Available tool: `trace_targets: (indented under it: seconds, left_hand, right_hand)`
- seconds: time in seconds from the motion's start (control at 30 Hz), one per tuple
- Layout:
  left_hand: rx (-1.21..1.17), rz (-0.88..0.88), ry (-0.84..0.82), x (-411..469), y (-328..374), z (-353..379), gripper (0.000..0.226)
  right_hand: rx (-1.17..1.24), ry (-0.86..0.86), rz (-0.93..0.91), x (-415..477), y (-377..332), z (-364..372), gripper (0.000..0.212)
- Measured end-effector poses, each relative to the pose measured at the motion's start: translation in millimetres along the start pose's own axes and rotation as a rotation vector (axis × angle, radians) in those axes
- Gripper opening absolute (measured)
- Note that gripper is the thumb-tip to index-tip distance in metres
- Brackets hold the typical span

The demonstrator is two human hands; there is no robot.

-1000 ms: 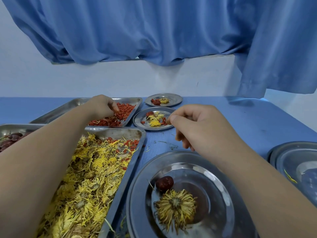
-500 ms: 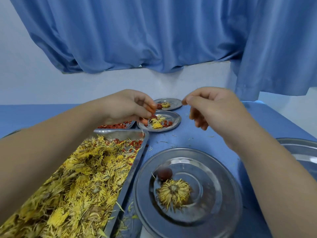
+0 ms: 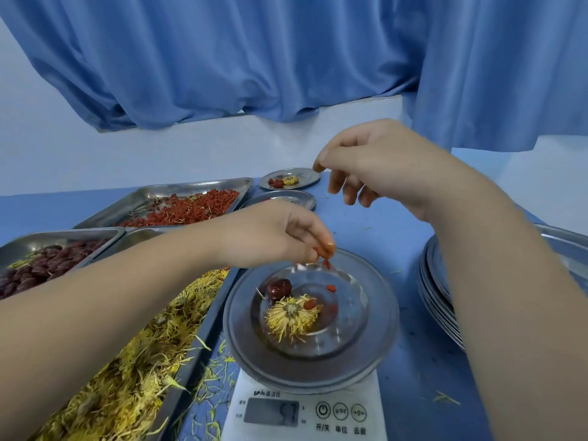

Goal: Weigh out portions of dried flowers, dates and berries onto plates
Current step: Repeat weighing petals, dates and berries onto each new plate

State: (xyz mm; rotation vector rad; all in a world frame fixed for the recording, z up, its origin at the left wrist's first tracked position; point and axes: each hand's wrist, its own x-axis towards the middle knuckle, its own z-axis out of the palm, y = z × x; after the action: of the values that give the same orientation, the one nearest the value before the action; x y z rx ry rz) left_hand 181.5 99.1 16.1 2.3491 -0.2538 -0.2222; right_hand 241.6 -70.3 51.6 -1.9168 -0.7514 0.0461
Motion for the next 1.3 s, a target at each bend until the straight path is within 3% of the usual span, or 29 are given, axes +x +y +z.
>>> trace_targets:
  seconds: [0.3,0.47,0.73,0.97,1.3]
  left_hand:
    - [0.071,-0.007,0.226,-9.5,4.4,1.5,0.022]
    - [-0.076,-0.06,0.261,-18.4,7.9,9.0,0.016]
    - [-0.246,-0.065,0.306,-29.1,5.8,23.0,0.028]
    - [0.005,-0.008,0.417,-26.1,9.7,38.1,0.027]
    - [-0.055,0.026,0.41,-24.4,9.6,36.0,0.027]
  right_hand:
    - [-0.228,-0.175,0.078,-11.3,-1.5,-22.0,0.015]
    - [-0.265,-0.297,0.146,-15.6,-3.3,-24.6,0.018]
    - [-0.32,-0.317,0.18,-15.1,-1.4,-24.8,0.015]
    - [-0.361,-0.29,0.222,-17.4,-1.6,-26.9,0.018]
    - [-0.409,-0.295,0.257,-20.4,-3.2,-25.2,0.019]
